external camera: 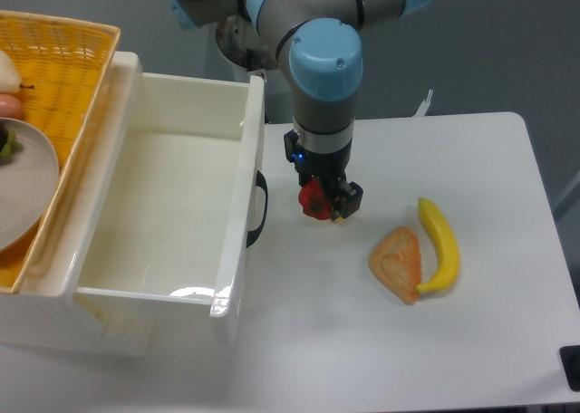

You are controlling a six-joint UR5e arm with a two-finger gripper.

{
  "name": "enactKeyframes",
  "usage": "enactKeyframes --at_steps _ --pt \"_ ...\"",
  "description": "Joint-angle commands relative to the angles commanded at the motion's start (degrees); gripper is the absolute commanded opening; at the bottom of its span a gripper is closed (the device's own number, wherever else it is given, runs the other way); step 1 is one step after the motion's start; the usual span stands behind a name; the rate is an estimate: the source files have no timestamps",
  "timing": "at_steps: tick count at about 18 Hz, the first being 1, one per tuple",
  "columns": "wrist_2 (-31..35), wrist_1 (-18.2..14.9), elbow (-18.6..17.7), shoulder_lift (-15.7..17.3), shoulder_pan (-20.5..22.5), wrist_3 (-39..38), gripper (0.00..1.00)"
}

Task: Place the red pepper in the upper white drawer
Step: 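Close the gripper on the red pepper on the table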

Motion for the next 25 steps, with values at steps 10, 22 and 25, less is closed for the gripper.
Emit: enactKeyframes --at_steps 10,22,25 --pt "0.1 -0.4 0.1 0.0 0.4 -0.1 0.61" --pt "-0.8 -2.5 2.2 0.1 0.4 -2.2 0.61" --pt "-3.2 -3.0 3.3 0.1 2.2 -2.7 0.61"
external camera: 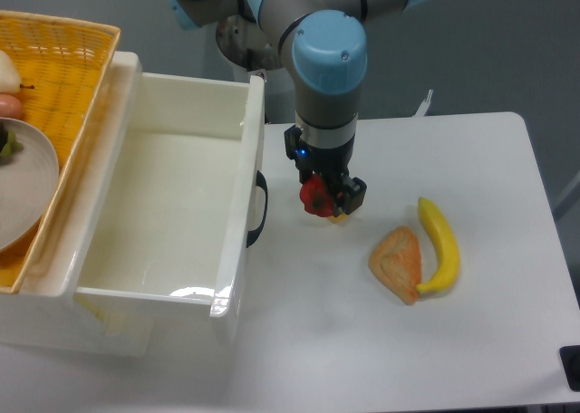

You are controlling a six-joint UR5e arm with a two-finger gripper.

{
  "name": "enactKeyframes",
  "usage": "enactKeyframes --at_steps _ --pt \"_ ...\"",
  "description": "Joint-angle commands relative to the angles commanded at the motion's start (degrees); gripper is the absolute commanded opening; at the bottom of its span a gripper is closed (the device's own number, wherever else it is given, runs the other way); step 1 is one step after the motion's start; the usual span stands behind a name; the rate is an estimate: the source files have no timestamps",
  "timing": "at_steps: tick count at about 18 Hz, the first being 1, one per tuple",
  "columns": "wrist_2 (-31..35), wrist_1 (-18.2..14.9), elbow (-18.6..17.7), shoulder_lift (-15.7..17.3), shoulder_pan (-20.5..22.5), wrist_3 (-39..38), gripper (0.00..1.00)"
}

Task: Place the red pepper in the upper white drawer
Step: 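Close the gripper on the red pepper on the table, then lift the red pepper and carry it over the open white drawer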

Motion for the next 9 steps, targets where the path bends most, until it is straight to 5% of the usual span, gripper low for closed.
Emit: enactKeyframes --at_steps 9 --pt "-9.4 -2.5 1.0 0.4 2.8 -8.5 0.61"
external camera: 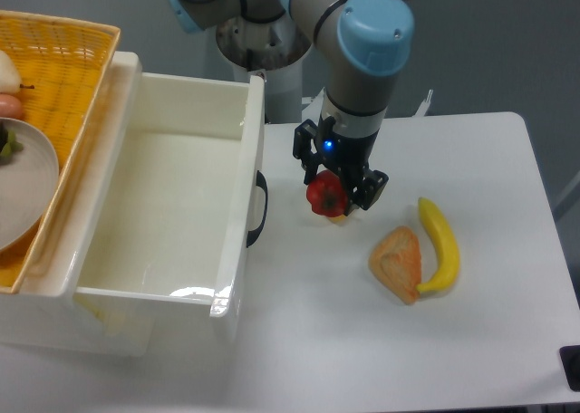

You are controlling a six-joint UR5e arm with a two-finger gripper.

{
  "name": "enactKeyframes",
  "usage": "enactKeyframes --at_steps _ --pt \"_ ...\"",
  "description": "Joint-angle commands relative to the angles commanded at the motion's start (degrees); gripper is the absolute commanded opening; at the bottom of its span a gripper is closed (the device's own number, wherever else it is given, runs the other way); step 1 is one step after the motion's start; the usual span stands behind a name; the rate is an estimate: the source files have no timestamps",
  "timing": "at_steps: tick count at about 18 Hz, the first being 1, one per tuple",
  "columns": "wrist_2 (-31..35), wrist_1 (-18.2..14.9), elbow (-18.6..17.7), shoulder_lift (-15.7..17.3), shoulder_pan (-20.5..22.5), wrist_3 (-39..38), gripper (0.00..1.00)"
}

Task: Place the red pepper in the upper white drawer
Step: 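Lift the red pepper and carry it over the open white drawer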

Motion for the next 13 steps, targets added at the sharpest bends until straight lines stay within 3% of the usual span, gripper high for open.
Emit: enactKeyframes --at_steps 3,13 --pt "-5.3 -0.2 0.1 1.3 0.6 -4.3 0.61" --pt "-12.6 -0.6 0.0 5.9 0.3 -14.3 0.61"
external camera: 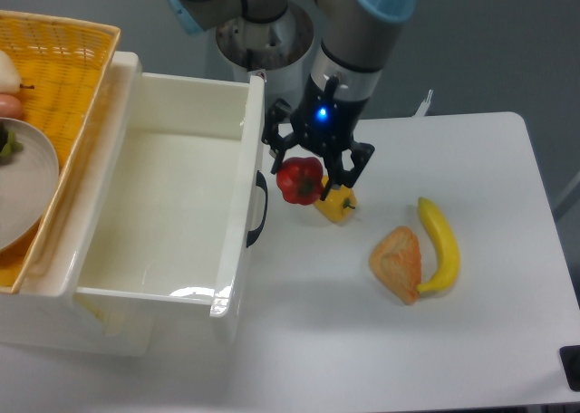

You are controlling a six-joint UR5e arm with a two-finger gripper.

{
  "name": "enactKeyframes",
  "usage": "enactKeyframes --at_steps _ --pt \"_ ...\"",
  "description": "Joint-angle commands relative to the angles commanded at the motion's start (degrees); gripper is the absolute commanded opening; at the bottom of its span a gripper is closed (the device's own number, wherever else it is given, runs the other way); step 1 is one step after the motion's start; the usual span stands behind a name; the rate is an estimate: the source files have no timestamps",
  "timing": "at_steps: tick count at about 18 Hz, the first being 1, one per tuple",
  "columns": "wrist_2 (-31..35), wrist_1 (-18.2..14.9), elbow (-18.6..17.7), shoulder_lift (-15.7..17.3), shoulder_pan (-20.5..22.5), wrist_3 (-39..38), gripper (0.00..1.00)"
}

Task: Place the red pepper in the upper white drawer
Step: 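Lift the red pepper and carry it over the open white drawer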

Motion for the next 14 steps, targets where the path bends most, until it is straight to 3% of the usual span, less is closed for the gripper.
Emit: enactKeyframes --at_steps 5,14 --pt "-1.4 -0.1 -0.3 2.2 -2.1 -1.9 0.61" --pt "1.2 0.0 -0.5 2.3 -8.0 -1.0 0.61"
